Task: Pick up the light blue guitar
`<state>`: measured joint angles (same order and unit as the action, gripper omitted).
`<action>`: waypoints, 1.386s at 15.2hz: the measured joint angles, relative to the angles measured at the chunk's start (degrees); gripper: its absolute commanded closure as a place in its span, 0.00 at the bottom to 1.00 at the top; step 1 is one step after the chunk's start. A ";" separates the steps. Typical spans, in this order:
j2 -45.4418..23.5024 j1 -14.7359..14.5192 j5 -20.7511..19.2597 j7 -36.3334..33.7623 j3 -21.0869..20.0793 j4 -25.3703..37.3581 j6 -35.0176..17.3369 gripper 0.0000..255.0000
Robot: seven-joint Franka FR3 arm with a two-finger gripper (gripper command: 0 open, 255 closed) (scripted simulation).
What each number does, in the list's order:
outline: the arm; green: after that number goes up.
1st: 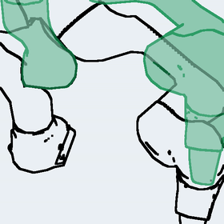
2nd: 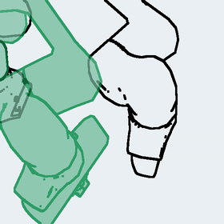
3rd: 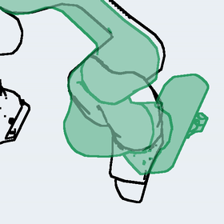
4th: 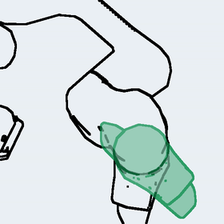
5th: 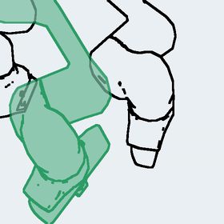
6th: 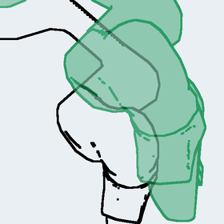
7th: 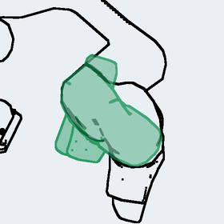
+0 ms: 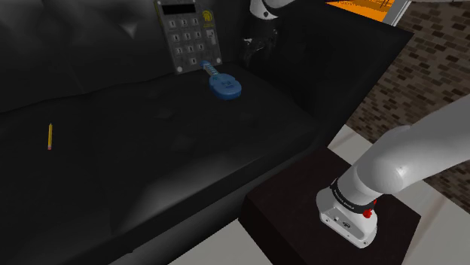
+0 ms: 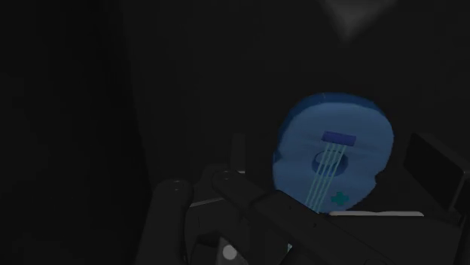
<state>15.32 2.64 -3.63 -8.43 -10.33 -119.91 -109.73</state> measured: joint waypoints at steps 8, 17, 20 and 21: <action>-18.30 0.14 -5.87 -8.76 -2.09 13.62 -3.68 0.00; -39.34 -2.82 -12.16 -16.17 -1.17 35.16 -1.83 0.00; -40.75 -2.98 -12.60 -16.77 -0.96 35.22 -3.12 0.00; -40.97 -3.00 -12.71 -16.97 -0.92 34.79 -3.74 0.00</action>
<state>-25.65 -0.36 -16.34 -25.40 -11.24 -85.12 -113.47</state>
